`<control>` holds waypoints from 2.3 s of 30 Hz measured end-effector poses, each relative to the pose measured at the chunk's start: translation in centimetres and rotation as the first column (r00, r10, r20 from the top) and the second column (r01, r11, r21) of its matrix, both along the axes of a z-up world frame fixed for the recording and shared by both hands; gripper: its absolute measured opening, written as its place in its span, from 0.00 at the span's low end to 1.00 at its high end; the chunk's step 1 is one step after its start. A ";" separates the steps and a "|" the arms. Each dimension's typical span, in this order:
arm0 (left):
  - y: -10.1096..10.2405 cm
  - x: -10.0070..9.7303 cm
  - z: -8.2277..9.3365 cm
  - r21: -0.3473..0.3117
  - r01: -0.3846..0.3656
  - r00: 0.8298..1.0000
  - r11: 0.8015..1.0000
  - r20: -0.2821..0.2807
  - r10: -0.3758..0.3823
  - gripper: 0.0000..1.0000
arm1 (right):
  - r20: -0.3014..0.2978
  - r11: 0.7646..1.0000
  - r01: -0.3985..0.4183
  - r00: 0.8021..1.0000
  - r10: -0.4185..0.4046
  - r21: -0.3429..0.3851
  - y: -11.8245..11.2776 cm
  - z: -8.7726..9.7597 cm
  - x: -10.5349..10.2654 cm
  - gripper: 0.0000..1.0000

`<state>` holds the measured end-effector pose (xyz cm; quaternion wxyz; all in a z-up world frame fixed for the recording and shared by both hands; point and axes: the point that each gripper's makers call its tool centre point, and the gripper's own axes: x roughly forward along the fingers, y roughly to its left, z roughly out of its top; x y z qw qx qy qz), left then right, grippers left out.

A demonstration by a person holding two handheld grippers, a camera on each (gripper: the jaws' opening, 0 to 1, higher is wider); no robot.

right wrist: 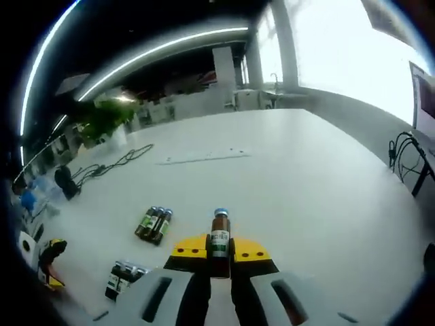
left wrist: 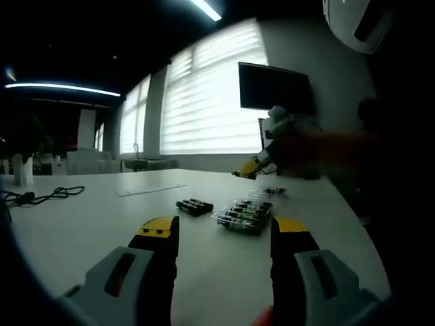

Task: Grip medicine bottles put into box

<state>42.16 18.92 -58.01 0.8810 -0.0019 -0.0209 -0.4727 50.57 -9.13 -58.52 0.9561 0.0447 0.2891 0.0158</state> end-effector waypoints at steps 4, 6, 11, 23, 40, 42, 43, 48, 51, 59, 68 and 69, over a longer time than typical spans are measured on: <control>0.0 0.1 0.0 -0.006 0.000 1.000 1.000 -0.004 0.000 0.47 | -0.005 0.998 0.046 0.999 -0.046 -0.052 -2.2 -0.5 -2.1 0.06; 0.0 0.0 0.0 -0.004 0.003 1.000 1.000 -0.004 -0.003 0.47 | -0.014 0.996 0.064 0.998 -0.065 -0.067 -3.2 -0.9 -3.3 0.06; -0.1 0.0 0.0 -0.002 0.006 1.000 1.000 -0.004 -0.006 0.47 | -0.050 0.989 0.087 0.994 -0.094 -0.121 -4.5 -2.0 -5.5 0.06; -0.1 0.0 -0.3 0.012 0.004 1.000 1.000 0.000 -0.004 0.48 | -0.052 0.971 0.049 0.997 -0.063 -0.233 -3.6 -3.5 -5.7 0.07; -0.1 0.1 -0.2 0.010 0.001 1.000 1.000 -0.003 -0.001 0.48 | -0.038 0.964 0.006 0.999 -0.017 -0.265 -3.2 -3.9 -5.7 0.14; -0.1 0.1 -0.2 0.010 0.002 1.000 1.000 -0.004 -0.002 0.48 | -0.016 0.962 0.012 1.000 -0.017 -0.272 -3.4 -3.0 -5.5 0.13; -0.1 0.1 -0.2 0.011 0.003 1.000 1.000 -0.004 -0.003 0.48 | 0.006 0.962 0.024 1.000 -0.023 -0.273 -3.7 -2.3 -5.3 0.13; -0.1 0.1 -0.3 0.012 0.002 1.000 1.000 -0.003 -0.001 0.48 | 0.022 0.958 0.005 1.000 0.002 -0.288 -3.6 -2.0 -5.4 0.03; -0.1 0.1 -0.3 0.013 0.000 1.000 1.000 -0.003 0.000 0.48 | -0.013 0.963 -0.015 1.000 0.012 -0.270 -3.6 -3.0 -5.9 0.02; -0.1 0.1 -0.4 0.016 0.001 1.000 1.000 -0.004 -0.001 0.48 | -0.024 0.967 -0.013 1.000 0.007 -0.254 -3.7 -3.8 -6.3 0.00; -0.1 0.1 -0.4 0.019 -0.002 1.000 1.000 -0.003 0.002 0.48 | -0.040 0.964 -0.033 0.999 0.023 -0.264 -3.5 -4.0 -6.0 0.00; -0.1 0.1 -0.4 0.019 -0.003 1.000 1.000 -0.003 0.003 0.48 | -0.036 0.965 -0.029 0.999 0.021 -0.262 -3.5 -3.9 -6.0 0.00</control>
